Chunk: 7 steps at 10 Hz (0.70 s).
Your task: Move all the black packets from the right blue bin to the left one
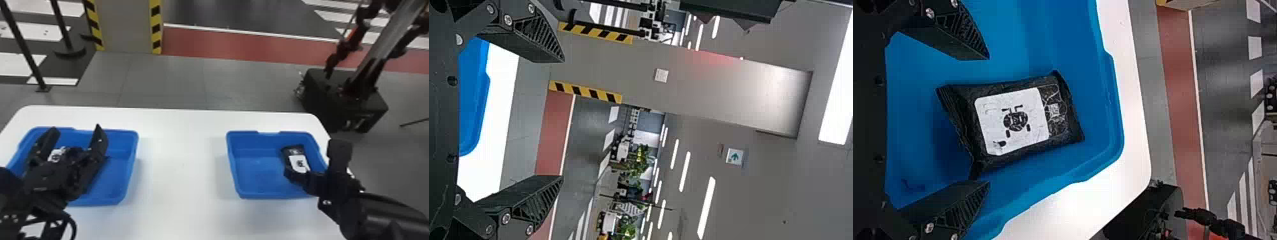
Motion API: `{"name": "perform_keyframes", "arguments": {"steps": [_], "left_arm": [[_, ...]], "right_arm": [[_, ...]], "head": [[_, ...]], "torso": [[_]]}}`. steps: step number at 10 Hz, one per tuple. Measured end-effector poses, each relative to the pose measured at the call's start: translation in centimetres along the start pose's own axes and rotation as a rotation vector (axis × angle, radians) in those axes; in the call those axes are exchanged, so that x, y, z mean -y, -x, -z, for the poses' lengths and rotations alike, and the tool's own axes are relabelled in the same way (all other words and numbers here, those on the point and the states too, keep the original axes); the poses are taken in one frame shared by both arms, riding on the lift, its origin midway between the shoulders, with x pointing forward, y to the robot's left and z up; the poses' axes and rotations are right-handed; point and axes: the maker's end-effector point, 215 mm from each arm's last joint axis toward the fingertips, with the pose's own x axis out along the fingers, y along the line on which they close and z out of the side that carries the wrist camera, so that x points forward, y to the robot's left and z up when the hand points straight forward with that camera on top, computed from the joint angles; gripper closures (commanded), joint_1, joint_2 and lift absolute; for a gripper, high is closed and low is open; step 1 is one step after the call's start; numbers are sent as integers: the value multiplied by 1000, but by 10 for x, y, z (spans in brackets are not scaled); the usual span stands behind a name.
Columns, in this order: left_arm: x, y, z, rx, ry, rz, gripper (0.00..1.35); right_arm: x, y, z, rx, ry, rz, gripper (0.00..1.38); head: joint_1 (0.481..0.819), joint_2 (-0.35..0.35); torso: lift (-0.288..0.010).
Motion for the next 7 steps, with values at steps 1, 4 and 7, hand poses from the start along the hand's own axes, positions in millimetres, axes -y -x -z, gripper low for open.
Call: {"name": "perform_keyframes", "arguments": {"steps": [1,4,7], "left_arm": [[0,0,0,0,1,0,209],[1,1,0,2,4,1,209],[1,0,-2,7,6,0,209]], "right_arm": [[-1,-3,0,1,-8,-5,139],[1,-12,-3,11,-16,-3,481],[2,-18,-9,22,-11,-7,1119]], "head": [[695,-169],[695,-172],[695,-176]], "torso": [[-110],[-110],[-110]]}}
